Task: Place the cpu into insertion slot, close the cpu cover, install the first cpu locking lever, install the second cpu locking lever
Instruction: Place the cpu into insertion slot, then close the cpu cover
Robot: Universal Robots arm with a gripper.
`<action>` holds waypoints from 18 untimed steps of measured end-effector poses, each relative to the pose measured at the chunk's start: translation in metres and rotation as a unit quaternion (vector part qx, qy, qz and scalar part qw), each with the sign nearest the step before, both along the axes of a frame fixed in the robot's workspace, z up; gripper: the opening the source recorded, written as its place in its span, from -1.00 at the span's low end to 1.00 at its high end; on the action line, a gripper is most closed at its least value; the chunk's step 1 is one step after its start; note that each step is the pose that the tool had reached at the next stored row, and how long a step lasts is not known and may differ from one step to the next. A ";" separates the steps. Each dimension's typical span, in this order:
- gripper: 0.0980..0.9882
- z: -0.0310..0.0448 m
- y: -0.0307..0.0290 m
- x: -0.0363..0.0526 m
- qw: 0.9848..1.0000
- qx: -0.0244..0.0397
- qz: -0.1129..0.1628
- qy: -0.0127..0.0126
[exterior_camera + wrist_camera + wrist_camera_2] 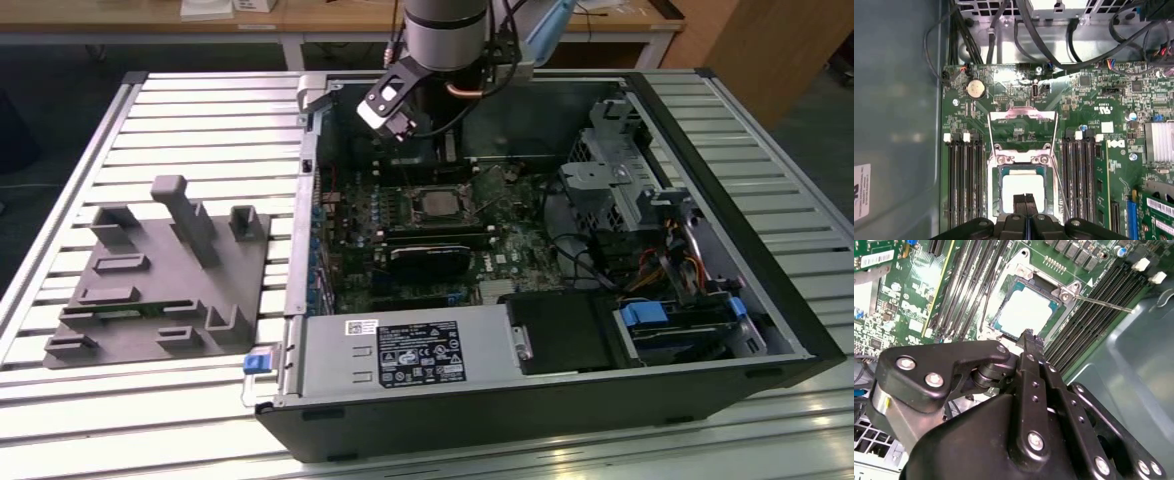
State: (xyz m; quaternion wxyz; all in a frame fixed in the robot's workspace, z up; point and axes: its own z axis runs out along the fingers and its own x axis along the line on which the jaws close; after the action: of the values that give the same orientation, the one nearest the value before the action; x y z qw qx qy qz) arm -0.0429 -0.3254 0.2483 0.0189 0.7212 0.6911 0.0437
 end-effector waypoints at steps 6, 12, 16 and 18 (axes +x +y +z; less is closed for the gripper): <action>-0.98 0.0000 0.0000 0.0001 1.000 0.000 0.000 0.000; -0.98 0.0000 0.0000 0.0003 1.000 0.000 0.000 0.000; -0.98 0.0000 0.0000 0.0004 1.000 0.000 0.000 0.000; -0.98 0.0000 0.0000 0.0009 1.000 0.000 0.000 0.000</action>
State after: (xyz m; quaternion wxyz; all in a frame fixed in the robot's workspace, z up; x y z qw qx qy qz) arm -0.0420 -0.3254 0.2483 0.0189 0.7211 0.6912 0.0437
